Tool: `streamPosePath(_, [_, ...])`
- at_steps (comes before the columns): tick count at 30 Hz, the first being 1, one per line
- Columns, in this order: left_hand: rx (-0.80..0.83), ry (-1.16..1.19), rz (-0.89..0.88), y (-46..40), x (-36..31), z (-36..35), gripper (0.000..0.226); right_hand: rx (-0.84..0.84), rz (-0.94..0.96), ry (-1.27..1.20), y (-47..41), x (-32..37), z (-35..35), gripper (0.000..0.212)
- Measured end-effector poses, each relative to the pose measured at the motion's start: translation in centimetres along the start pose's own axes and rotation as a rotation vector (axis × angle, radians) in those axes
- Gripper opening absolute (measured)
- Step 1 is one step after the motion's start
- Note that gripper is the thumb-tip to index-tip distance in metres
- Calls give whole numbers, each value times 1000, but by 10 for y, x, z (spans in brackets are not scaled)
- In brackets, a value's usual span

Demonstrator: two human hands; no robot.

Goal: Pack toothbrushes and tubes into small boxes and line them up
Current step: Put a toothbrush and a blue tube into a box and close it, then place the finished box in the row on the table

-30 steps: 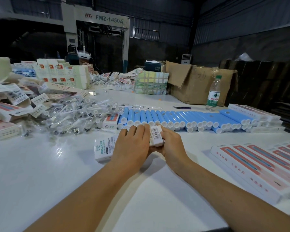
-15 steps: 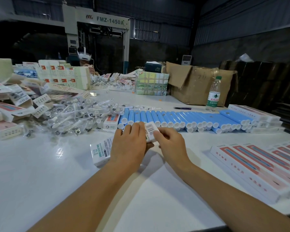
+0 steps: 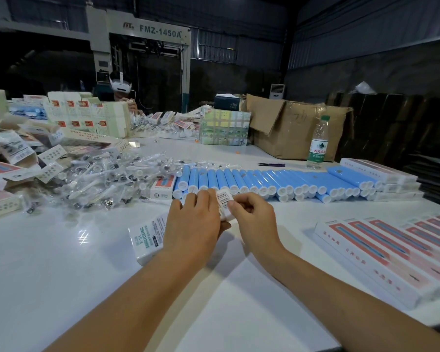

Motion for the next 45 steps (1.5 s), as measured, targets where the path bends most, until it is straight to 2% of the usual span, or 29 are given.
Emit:
streamPosePath(7, [53,-25,19,-1,0,-5,70,79,-1,29,0,-1,-9,15])
streamPosePath(11, [32,156,101,-12,17,10,67,107,18,-115,0,3,-12,18])
streamPosePath(13, [-72,465,210,-15,35,27,67,122,13,-168,1,3,-12,24])
streamPosePath(15, [-231,926,352,-12,55,36,70,195,13,-175,3,5,-20,36])
streamPosePath(16, [-258,1169,451,-10,62,30,74,251,21,-161,5,7,-27,46])
streamPosePath(17, [-238,1400,574,-7,63,17,75,312,45,-127,8,10,-35,53])
streamPosePath(19, [-141,1773,834,2,54,-12,62,410,129,-40,15,19,-50,53])
streamPosePath(22, [-67,2012,999,10,43,-32,40,444,160,15,16,23,-56,54])
streamPosePath(24, [-89,2035,986,11,48,-37,40,428,116,66,11,19,-52,62])
streamPosePath(27, [-94,1849,983,16,64,-46,44,411,76,250,3,17,-41,66])
streamPosePath(31, [-50,1721,1020,20,78,-61,43,452,146,664,-1,27,-20,68])
streamPosePath(34, [-1,1706,968,18,76,-64,33,479,244,972,10,28,10,65])
streamPosePath(38, [58,1677,881,13,69,-66,26,466,159,1347,27,-10,84,62])
streamPosePath(40, [77,1671,855,11,67,-70,26,416,49,1425,30,-29,129,58])
streamPosePath(42, [94,1668,847,8,66,-73,26,351,-46,1373,29,-39,165,54])
streamPosePath(45, [120,1641,829,7,62,-74,24,318,-76,1393,26,-47,193,54])
Point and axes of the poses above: each hand's wrist, its own y-axis away from the middle knuckle, its own z-axis out of the back of the hand, x = y × z, the point moved 10 cm from there along -y, towards the middle knuckle, and after that the axes turned 5 degrees about y, right-handed, at the moved point
